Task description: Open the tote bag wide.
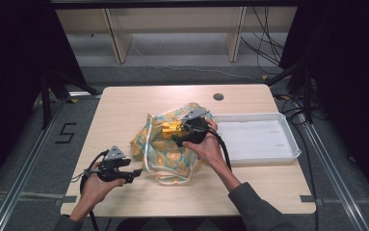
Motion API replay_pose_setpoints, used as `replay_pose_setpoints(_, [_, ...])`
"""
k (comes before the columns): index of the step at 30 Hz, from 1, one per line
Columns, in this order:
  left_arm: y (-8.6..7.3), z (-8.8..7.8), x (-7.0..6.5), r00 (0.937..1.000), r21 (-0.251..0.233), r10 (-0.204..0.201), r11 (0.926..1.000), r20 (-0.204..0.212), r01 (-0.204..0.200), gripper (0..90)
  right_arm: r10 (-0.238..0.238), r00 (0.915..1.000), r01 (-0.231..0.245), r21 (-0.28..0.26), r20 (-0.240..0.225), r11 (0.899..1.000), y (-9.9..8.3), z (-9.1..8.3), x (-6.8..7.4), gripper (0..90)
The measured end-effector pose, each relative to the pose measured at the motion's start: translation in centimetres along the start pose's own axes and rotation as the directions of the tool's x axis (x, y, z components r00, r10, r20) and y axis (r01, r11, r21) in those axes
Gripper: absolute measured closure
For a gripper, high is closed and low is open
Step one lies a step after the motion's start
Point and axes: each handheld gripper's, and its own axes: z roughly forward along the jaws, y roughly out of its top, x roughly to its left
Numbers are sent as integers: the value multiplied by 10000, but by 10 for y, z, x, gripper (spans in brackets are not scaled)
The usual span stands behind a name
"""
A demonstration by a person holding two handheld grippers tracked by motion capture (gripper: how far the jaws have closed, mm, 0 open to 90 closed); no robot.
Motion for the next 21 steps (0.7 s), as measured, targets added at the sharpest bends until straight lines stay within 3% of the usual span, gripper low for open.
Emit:
replay_pose_setpoints(2, [-4,-2,-5,9999,78,108,9999,-21,-108,360,37,9999,-36,-89,108,10000,1,2,1,164])
replay_pose_setpoints(3, [-7,-2,-8,9999,70,105,9999,-27,-105,359,-235,9996,240,-324,182,9992,1,4,0,165])
replay_pose_setpoints(4, [-9,-2,-10,9998,56,181,9998,-41,-181,357,188,9998,-188,4,-1,9998,3,2,4,165])
replay_pose_setpoints(5, [-11,-2,-13,9999,123,135,9998,-11,-135,352,-41,9999,43,-212,124,9998,4,4,3,165])
replay_pose_setpoints(7, [-16,-3,-17,9998,137,193,9997,-34,-192,347,359,9993,-357,-160,121,9992,5,7,6,163])
replay_pose_setpoints(8, [-17,-3,-19,9997,226,231,9995,-68,-229,344,230,9996,-225,-289,171,9993,6,9,5,163])
replay_pose_setpoints(9, [-18,-3,-21,9998,201,170,9997,-101,-168,343,424,9989,-414,-418,219,9983,6,11,7,163])
replay_pose_setpoints(11, [-20,-4,-22,9996,191,219,9996,-179,-215,341,540,9984,-537,-161,192,9984,7,12,9,164])
replay_pose_setpoints(12, [-22,-4,-24,10000,53,4,10000,-54,-4,337,410,9990,-403,-417,162,9983,9,14,7,163])
replay_pose_setpoints(16, [-23,-5,-27,10000,-8,-22,10000,-65,21,333,621,9978,-605,-636,243,9961,10,17,8,163])
replay_pose_setpoints(21, [-26,-6,-28,10000,-10,-39,10000,-76,39,322,794,9966,-787,-369,199,9962,10,20,11,163])
